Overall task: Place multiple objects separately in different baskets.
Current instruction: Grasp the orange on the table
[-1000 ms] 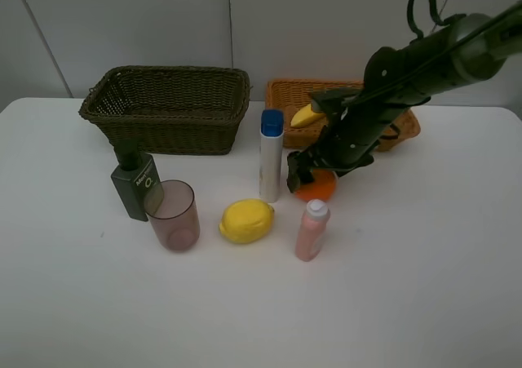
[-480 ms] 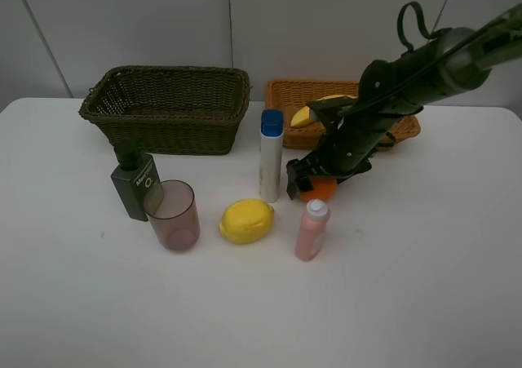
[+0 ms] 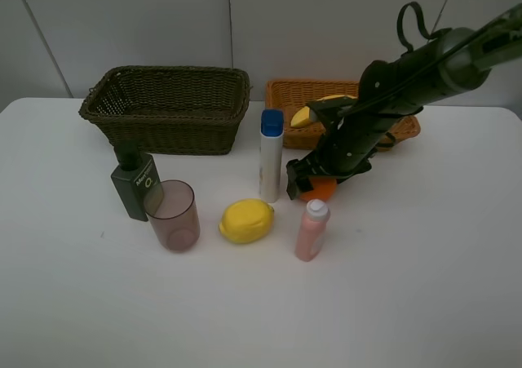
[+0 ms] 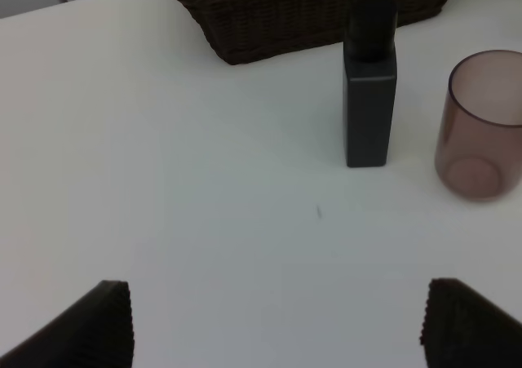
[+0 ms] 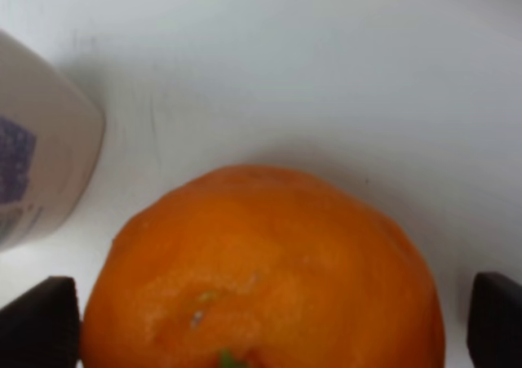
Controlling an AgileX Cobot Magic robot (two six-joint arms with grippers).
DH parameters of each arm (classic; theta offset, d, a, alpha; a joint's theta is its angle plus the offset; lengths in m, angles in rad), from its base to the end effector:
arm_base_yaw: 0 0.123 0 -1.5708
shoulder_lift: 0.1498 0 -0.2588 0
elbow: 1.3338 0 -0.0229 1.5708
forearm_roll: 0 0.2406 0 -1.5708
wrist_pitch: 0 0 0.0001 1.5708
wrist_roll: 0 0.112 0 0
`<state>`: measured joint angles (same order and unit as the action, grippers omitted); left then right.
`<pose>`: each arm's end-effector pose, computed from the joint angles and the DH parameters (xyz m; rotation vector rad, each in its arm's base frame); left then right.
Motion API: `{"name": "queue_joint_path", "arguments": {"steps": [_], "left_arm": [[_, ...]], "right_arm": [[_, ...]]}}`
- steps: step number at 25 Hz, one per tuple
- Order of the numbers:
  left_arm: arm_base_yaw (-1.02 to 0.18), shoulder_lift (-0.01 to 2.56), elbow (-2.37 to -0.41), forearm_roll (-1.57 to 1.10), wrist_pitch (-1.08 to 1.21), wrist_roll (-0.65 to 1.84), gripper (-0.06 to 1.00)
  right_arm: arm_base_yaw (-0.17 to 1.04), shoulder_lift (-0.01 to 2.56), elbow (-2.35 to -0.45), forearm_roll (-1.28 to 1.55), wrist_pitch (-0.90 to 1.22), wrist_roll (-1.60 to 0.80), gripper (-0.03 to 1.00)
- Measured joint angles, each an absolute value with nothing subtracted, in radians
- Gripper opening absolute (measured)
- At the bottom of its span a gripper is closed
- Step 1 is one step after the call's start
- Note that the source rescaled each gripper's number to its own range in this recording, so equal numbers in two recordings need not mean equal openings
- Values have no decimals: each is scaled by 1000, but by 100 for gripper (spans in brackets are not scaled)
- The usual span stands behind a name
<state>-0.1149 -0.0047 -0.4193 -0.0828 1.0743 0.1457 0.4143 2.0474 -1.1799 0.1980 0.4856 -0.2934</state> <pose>0.0359 -0.0123 0.2385 0.2777 2.1137 -0.0827 0.3374 0.1596 0.0735 -0.7664 2.7339 0.1953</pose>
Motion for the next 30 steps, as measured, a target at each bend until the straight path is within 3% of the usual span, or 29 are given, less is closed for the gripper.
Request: {"name": "queue_joint_path", "arguments": {"steps": [4,8,9,30], "left_arm": [[-115,-5,-419,-83,1074,146,95],[-115,-5,-419,-83,1074,146,95],[-115,-5,-419,-83,1074,146,95],[-115,-5,-419,-83,1074,146,95]], "right_arm": [[414,2047,-1180,198,486,-293,94],[414,2047,-1180,202,486,-292,70],[414,2047,-1180,206,486,-292,69],[414,2047,-1180,166,488,-224,69]]}}
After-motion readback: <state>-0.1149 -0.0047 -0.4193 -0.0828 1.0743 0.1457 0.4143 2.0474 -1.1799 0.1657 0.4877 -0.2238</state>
